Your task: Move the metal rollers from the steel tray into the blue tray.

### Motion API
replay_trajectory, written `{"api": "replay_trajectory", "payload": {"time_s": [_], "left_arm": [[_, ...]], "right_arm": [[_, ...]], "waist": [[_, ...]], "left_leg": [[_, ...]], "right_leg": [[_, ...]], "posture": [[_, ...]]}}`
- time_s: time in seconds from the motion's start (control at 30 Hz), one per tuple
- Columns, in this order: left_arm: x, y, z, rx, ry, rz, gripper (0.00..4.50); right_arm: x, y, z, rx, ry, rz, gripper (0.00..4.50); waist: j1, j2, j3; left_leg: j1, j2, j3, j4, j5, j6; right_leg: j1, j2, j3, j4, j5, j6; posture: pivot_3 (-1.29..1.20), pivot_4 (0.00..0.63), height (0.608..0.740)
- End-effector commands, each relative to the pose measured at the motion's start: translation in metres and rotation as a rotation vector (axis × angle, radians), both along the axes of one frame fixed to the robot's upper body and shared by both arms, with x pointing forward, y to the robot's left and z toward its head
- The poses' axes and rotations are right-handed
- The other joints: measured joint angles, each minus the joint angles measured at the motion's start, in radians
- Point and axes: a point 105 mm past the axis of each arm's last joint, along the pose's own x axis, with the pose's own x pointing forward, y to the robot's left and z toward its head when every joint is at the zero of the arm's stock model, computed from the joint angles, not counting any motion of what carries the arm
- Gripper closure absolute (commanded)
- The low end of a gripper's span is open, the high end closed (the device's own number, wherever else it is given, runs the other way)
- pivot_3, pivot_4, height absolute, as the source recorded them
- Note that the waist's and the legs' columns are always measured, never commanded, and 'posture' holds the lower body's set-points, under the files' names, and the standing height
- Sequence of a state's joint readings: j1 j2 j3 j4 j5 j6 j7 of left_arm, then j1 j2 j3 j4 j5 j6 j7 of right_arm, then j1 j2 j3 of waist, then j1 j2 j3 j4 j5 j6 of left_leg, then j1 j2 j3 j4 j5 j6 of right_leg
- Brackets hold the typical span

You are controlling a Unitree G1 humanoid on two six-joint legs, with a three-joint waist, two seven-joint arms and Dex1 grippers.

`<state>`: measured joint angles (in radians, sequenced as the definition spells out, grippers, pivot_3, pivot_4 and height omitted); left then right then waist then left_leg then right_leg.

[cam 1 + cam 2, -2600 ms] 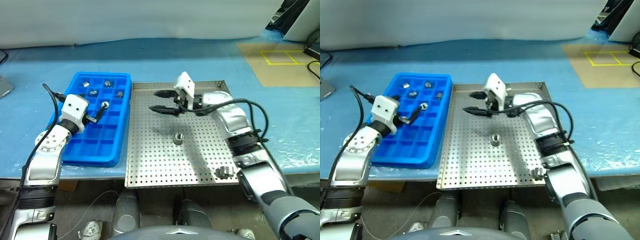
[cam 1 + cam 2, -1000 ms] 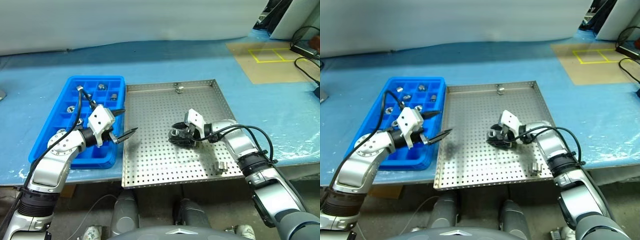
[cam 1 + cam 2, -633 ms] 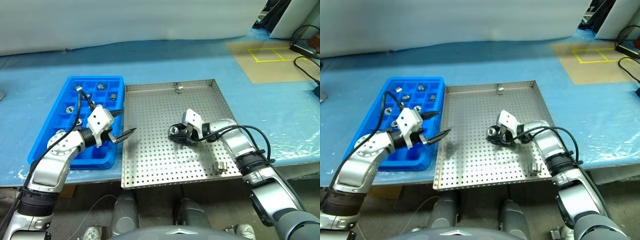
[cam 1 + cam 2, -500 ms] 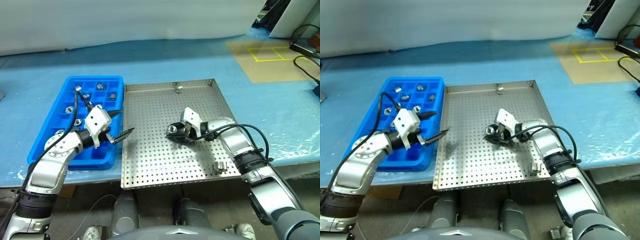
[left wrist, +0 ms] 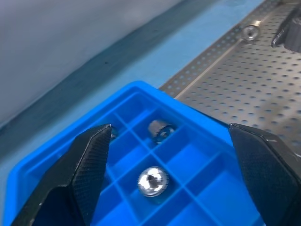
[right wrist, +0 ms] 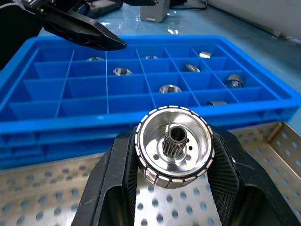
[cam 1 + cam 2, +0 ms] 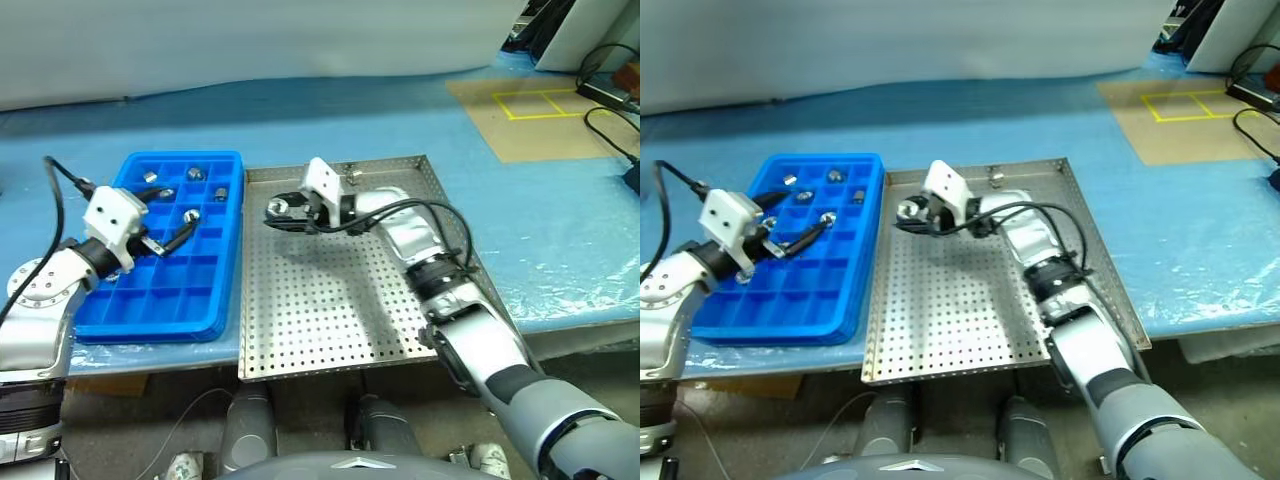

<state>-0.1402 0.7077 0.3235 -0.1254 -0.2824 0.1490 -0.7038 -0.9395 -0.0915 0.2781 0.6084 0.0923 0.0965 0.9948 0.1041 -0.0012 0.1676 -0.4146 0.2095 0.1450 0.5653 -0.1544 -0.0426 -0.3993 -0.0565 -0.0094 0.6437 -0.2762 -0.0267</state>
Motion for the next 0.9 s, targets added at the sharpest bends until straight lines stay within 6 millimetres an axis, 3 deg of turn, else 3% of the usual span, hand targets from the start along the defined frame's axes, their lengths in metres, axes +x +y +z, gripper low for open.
{"api": "replay_trajectory", "payload": {"time_s": [0.03, 0.23, 0.37, 0.6, 0.9], "left_arm": [[-0.009, 0.021, 0.019, 0.01, -0.065, 0.087, 0.23], [-0.028, 0.035, 0.02, -0.024, -0.048, 0.156, 0.23], [-0.04, 0.035, 0.019, -0.037, -0.044, 0.185, 0.23], [-0.066, 0.036, 0.017, -0.064, -0.038, 0.257, 0.23], [-0.098, 0.039, 0.016, -0.093, -0.034, 0.363, 0.23]], "right_arm": [[-0.001, 0.026, 0.016, 0.054, -0.062, 0.028, 2.84], [-0.025, 0.075, 0.016, 0.09, -0.053, 0.15, 2.84], [-0.035, 0.095, 0.019, 0.104, -0.049, 0.199, 2.84], [-0.033, 0.109, 0.013, 0.093, -0.015, 0.166, 2.84], [-0.062, 0.14, 0.017, 0.127, 0.014, 0.264, 2.84]], "waist": [[0.0, 0.0, 0.0], [0.002, -0.001, 0.0], [0.025, -0.001, 0.0], [0.06, -0.001, 0.0], [0.111, 0.0, 0.0]], "left_leg": [[-0.001, 0.0, 0.0, 0.0, 0.0, 0.0], [-0.007, 0.001, -0.004, 0.0, 0.0, 0.0], [-0.008, 0.002, -0.008, -0.001, 0.001, -0.002], [-0.008, 0.004, -0.011, -0.002, 0.002, -0.004], [-0.014, 0.006, -0.021, -0.002, 0.002, -0.004]], "right_leg": [[-0.001, 0.0, 0.0, 0.0, 0.0, 0.0], [-0.004, 0.0, -0.005, 0.0, 0.0, -0.001], [-0.003, 0.0, -0.01, -0.001, -0.001, -0.002], [-0.002, 0.0, -0.013, 0.0, -0.004, -0.009], [-0.004, 0.003, -0.019, -0.001, -0.005, -0.01]], "posture": [[0.24, 0.15, 0.74], [0.32, 0.15, 0.74], [0.38, 0.15, 0.74], [0.49, 0.15, 0.74], [0.6, 0.15, 0.74]]}}
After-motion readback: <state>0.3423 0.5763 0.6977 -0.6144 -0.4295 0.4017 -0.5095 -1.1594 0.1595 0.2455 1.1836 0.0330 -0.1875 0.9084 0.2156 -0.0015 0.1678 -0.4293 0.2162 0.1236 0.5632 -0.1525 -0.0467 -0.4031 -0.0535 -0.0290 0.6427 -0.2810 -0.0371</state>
